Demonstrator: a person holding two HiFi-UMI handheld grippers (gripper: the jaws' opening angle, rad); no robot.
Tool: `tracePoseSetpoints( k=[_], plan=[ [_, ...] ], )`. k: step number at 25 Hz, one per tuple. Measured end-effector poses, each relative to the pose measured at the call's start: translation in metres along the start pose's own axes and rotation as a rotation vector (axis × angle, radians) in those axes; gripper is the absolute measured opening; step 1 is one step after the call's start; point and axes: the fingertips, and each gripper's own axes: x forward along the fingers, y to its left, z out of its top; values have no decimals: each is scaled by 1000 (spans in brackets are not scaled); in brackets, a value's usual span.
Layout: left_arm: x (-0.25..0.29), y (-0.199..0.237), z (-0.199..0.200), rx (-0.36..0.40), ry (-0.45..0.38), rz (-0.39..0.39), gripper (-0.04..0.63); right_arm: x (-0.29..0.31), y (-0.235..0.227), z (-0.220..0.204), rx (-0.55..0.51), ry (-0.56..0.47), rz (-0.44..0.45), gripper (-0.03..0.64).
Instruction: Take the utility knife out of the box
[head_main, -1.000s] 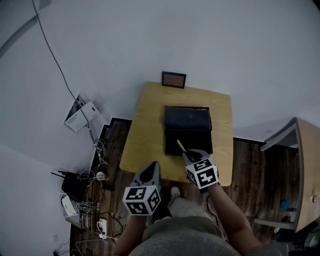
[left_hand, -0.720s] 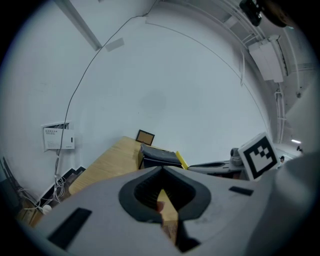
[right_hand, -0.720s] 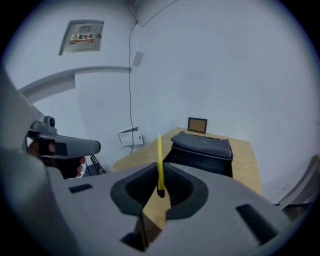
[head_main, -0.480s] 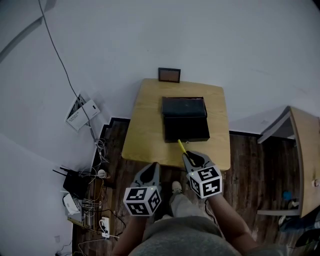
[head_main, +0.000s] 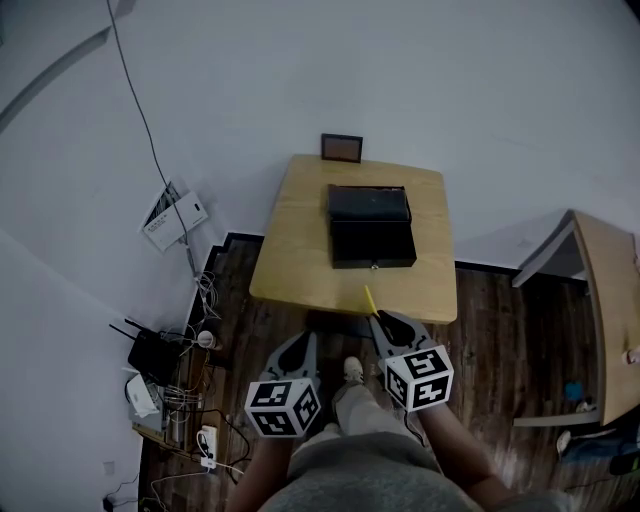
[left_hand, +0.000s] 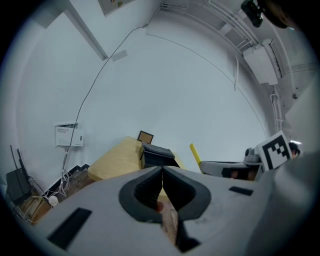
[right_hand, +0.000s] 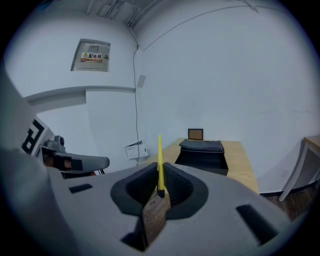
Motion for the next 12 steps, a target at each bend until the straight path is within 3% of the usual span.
tracePoseSetpoints(
  k=[12],
  plan=[
    [-53,-3,-18,-2,-34,11,3,-47,42,-8,5,-63,28,35]
  ],
)
